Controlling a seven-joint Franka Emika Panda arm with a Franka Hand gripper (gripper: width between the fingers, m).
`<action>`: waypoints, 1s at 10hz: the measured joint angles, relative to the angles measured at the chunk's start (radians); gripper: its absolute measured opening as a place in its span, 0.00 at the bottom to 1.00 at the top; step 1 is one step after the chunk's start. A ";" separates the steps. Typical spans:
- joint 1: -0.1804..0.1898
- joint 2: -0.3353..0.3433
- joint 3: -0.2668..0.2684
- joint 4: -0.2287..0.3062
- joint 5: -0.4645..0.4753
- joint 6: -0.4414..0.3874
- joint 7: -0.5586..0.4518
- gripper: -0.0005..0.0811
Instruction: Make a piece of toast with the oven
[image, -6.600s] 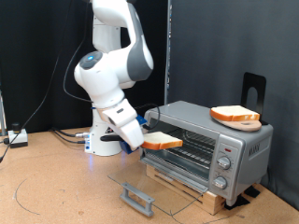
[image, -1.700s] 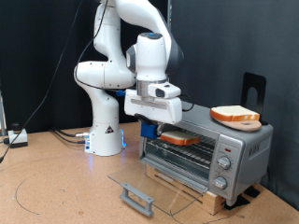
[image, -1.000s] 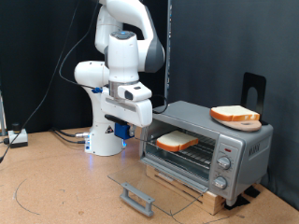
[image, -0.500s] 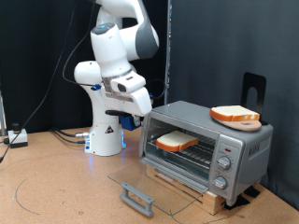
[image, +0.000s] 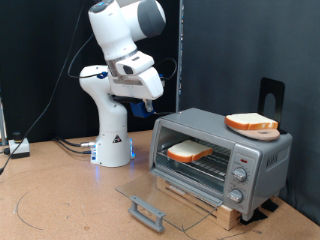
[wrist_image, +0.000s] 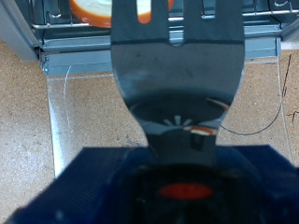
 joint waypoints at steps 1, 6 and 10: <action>0.000 0.001 -0.001 -0.001 0.007 -0.005 -0.005 0.51; 0.091 -0.004 0.003 0.022 0.164 -0.258 -0.059 0.51; 0.152 -0.046 0.093 0.003 0.213 -0.291 0.007 0.51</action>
